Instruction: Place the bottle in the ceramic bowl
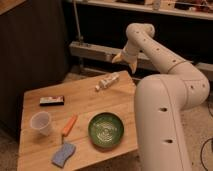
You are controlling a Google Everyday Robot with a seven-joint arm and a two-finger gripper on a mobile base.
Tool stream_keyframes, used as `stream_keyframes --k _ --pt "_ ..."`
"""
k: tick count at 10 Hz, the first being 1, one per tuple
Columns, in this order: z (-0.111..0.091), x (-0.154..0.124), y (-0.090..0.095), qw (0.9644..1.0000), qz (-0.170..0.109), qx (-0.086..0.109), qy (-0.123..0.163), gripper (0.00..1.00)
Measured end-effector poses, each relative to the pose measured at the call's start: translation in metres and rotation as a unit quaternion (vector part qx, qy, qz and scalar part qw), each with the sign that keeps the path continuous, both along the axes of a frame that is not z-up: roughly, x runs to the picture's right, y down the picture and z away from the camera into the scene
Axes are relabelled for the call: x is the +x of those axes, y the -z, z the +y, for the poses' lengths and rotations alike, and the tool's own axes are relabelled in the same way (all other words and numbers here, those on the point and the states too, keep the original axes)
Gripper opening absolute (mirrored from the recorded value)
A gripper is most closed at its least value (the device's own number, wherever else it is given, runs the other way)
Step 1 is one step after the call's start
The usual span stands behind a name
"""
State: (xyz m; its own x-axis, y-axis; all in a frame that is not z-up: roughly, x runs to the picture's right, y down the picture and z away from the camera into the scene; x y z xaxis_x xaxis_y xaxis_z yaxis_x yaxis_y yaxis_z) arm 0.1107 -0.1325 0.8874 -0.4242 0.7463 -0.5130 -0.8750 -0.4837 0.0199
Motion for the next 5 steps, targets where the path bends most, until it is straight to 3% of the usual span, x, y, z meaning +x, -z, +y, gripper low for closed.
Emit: stream_keyframes --k 3,5 --pt "0.012 -0.017 -0.033 0.9992 -0.032 -0.014 0.019 0.80" --pt "0.015 -0.029 -0.048 0.9981 -0.054 -0.010 0.026 0.80"
